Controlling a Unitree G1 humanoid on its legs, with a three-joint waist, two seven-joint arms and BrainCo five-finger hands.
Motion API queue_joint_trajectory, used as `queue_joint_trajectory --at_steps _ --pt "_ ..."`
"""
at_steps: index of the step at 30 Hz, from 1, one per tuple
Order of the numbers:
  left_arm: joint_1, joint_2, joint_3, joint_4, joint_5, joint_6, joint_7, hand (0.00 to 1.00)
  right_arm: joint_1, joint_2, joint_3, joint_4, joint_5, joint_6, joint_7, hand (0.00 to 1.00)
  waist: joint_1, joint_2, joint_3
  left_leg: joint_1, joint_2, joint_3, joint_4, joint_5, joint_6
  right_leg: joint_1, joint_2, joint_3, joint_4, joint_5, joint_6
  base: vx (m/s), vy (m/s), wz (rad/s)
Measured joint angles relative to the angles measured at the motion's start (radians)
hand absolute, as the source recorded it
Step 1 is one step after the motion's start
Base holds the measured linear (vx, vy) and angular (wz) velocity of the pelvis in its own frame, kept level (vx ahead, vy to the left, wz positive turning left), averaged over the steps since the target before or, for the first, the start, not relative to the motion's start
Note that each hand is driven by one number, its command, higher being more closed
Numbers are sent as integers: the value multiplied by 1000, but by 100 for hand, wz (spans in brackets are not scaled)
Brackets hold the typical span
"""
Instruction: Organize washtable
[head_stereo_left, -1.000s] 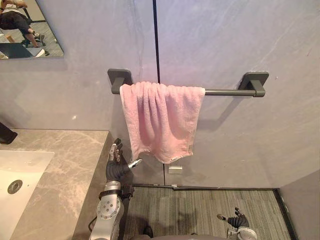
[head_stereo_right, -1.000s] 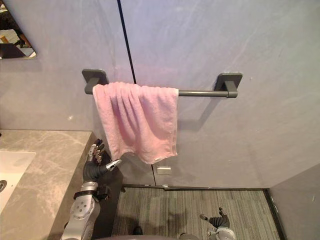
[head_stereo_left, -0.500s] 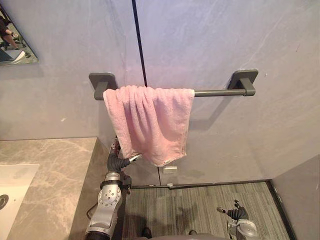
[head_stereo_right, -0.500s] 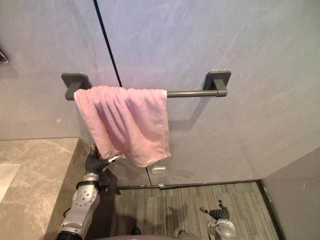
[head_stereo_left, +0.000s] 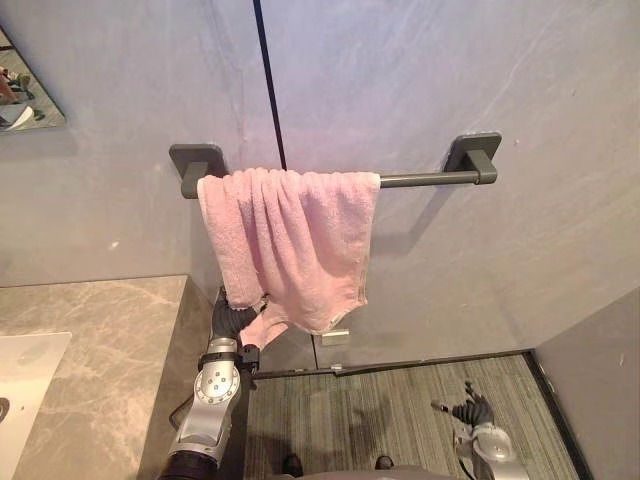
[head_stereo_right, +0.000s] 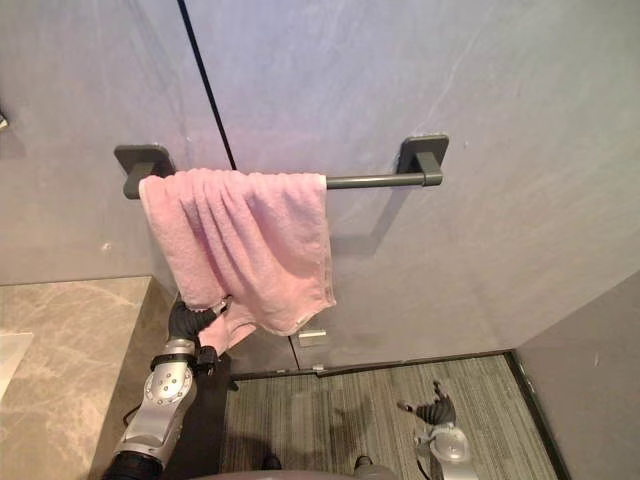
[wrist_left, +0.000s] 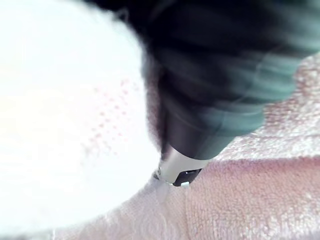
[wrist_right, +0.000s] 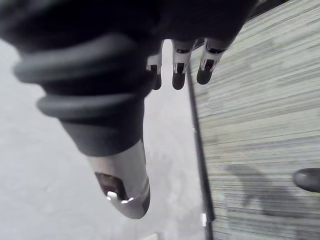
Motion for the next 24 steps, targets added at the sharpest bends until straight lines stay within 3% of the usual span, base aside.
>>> queue_joint_trajectory --at_steps 16,24 --pt "7 0 -3 -72 1 -9 17 100 7 -50 147 -585 0 -121 81 0 9 -2 1 3 1 14 0 -4 2 -5 1 28 3 5 3 -7 -1 -4" --pt "10 -2 -8 -72 0 -13 16 100 0 -97 168 -726 72 -146 118 0 10 -12 7 1 1 15 0 -4 3 -5 1 30 4 5 4 -1 0 -1"
